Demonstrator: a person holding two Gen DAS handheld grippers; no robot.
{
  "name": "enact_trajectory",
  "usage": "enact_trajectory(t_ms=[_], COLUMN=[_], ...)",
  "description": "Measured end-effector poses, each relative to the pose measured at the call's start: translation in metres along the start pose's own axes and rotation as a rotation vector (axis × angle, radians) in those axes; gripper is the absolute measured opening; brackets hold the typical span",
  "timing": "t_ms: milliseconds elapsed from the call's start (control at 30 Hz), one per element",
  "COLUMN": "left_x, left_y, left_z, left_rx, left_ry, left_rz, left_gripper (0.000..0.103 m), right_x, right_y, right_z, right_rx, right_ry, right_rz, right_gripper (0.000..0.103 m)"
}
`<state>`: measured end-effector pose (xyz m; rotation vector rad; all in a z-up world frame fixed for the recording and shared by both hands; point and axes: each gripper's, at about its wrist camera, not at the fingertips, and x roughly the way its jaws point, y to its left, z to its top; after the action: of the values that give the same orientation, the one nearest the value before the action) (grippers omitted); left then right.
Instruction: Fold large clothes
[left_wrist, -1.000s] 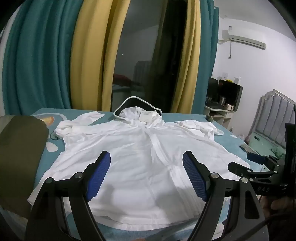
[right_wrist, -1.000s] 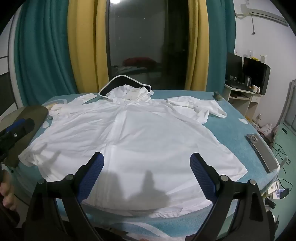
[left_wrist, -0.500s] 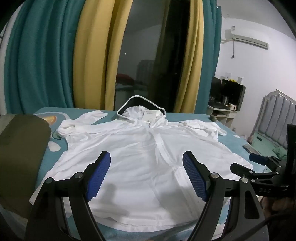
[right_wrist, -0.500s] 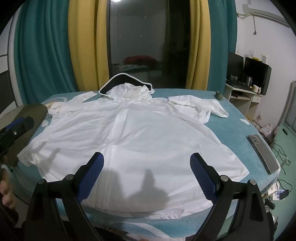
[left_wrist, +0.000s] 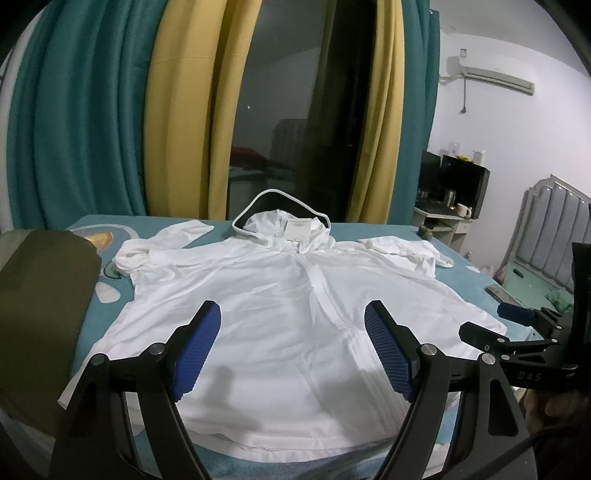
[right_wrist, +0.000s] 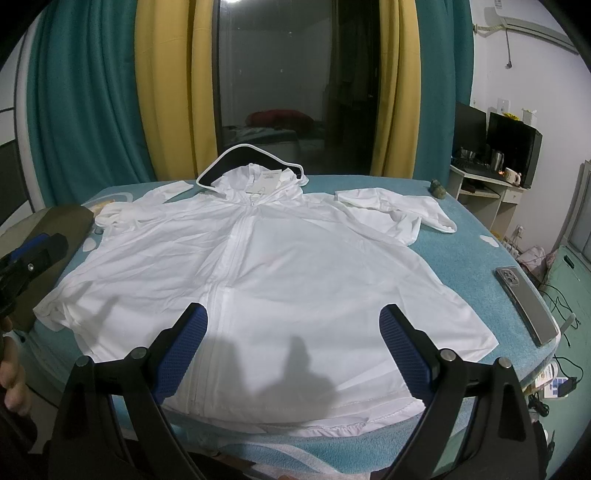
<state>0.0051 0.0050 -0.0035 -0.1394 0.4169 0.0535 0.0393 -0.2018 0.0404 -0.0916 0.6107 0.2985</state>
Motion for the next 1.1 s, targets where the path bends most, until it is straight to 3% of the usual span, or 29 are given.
enact_trajectory(t_ms=[1100], left_x=[-0.0010], left_y=[-0.0030], left_z=[-0.0002], left_rx=[0.001], left_ry=[0.011], left_rz=[-0.006], left_gripper=[0.083], right_x=[0.0035], right_y=[0.0003], right_z=[-0.0043], right_rx=[-0.003], right_ry=[0.006], right_rz=[0.003], right_gripper=[0.094])
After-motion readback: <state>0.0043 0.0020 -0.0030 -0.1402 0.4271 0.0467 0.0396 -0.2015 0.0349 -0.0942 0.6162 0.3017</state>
